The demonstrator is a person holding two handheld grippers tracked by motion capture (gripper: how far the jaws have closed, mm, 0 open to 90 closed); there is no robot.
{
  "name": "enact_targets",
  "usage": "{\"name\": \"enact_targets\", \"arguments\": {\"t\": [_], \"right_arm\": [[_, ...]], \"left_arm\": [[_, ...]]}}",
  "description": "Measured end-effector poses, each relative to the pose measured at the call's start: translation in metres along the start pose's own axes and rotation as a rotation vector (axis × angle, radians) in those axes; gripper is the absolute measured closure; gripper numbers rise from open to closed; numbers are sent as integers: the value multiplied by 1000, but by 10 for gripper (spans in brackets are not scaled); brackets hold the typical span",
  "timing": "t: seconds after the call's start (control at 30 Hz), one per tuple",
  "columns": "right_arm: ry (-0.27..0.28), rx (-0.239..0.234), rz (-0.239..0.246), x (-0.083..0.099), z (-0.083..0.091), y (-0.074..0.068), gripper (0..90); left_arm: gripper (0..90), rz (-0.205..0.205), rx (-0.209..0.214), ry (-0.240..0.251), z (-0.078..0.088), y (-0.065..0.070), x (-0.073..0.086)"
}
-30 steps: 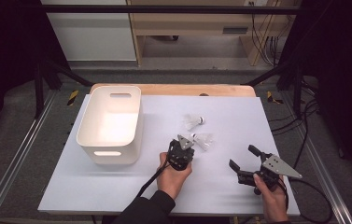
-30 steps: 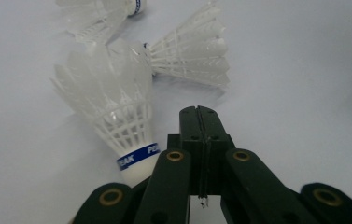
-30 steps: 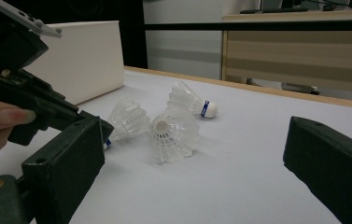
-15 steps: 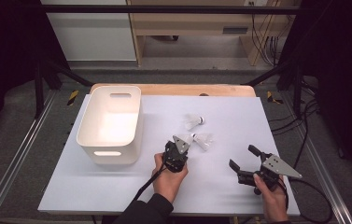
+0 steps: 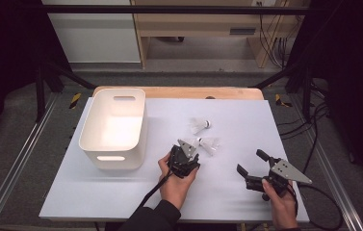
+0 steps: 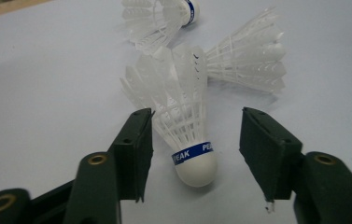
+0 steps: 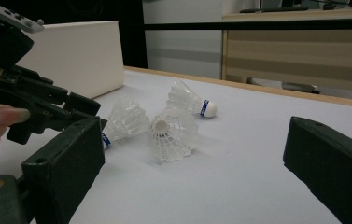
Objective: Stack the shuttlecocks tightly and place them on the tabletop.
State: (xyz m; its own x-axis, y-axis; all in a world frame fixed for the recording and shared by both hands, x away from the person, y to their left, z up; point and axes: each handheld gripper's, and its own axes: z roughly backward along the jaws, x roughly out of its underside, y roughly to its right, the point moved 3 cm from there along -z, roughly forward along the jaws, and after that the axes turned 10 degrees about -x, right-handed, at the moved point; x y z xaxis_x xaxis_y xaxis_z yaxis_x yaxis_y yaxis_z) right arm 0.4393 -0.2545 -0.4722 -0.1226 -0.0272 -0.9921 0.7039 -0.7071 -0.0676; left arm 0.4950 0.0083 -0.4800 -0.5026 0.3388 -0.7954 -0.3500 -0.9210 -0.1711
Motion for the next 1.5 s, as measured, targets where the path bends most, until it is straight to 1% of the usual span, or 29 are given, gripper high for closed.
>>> {"name": "enact_targets", "arguments": {"t": [0.03, 0.13, 0.2, 0.23, 0.3, 0.37, 0.47, 0.5, 0.53, 0.57, 0.6, 0.63, 0.67, 0.7, 0.77, 0.8, 0.83, 0.87, 0.93, 1.0, 1.07, 1.13, 1.17, 1.2, 1.23, 1.27, 1.33, 1.43, 1.5], "right_arm": [[1, -1, 2, 0, 0, 0, 54], [-2, 1, -1, 0, 0, 0, 54], [0, -2, -2, 0, 0, 0, 54], [0, -2, -2, 0, 0, 0, 54], [-3, -2, -8, 0, 0, 0, 53], [1, -3, -7, 0, 0, 0, 54], [2, -3, -9, 0, 0, 1, 53], [2, -3, -9, 0, 0, 1, 53], [3, -3, -5, 0, 0, 1, 53], [2, -3, -2, 0, 0, 2, 53], [3, -3, -3, 0, 0, 2, 53], [2, -3, -4, 0, 0, 2, 54], [2, -3, -4, 0, 0, 2, 54], [0, -2, -7, 1, 0, 2, 54], [-3, -3, -7, 1, 0, 1, 53], [-3, -4, -7, 1, 0, 1, 54], [-3, -3, -7, 1, 0, 1, 53], [-3, -3, -7, 1, 0, 1, 53], [-4, -4, -8, 1, 0, 1, 53], [-7, -3, -8, 1, 0, 1, 53], [-12, -4, -1, 2, -2, 1, 53], [-13, -7, 3, 2, -2, 1, 53], [-17, -5, 3, 3, -3, 0, 53], [-19, -6, 0, 3, -3, 0, 53], [-23, -5, -1, 3, -4, -1, 53], [-24, -5, 5, 3, -4, -1, 53], [-25, -5, 9, 4, -5, -1, 53], [-34, -9, 8, 4, -7, -3, 53], [-42, -10, 13, 5, -8, -5, 53]], "left_arm": [[353, 8, 14, -18, -3, 0, 0], [320, 13, 37, -54, -10, -1, 2], [315, 14, 33, -87, -18, -3, 4], [315, 14, 33, -87, -18, -3, 4], [316, 28, 37, -120, -23, -4, 6], [338, 32, 51, -128, -26, -4, 6], [486, 26, 65, -128, -27, -4, 6], [521, 29, 70, -135, -27, -5, 6], [521, 26, 71, -136, -27, -5, 7], [609, 15, 80, -136, -26, -6, 6], [648, 4, 87, -137, -25, -8, 6], [649, 4, 87, -137, -25, -8, 6], [649, -12, 93, -141, -23, -8, 7], [652, -50, 98, -143, -20, -8, 8], [652, -61, 107, -138, -18, -9, 9], [653, -86, 120, -126, -12, -10, 11], [653, -99, 126, -120, -8, -12, 13], [653, -99, 126, -120, -8, -12, 13], [653, -134, 130, -120, 0, -17, 18], [653, -166, 129, -124, 8, -24, 24], [653, -193, 137, -119, 16, -33, 31], [653, -212, 159, -113, 24, -42, 36], [653, -226, 155, -114, 28, -46, 38], [653, -242, 162, -110, 31, -50, 40], [653, -269, 172, -98, 36, -58, 44], [653, -280, 184, -96, 37, -60, 45], [653, -287, 187, -94, 38, -62, 46], [653, -303, 231, -92, 37, -65, 48], [653, -313, 243, -91, 34, -65, 49]]}}
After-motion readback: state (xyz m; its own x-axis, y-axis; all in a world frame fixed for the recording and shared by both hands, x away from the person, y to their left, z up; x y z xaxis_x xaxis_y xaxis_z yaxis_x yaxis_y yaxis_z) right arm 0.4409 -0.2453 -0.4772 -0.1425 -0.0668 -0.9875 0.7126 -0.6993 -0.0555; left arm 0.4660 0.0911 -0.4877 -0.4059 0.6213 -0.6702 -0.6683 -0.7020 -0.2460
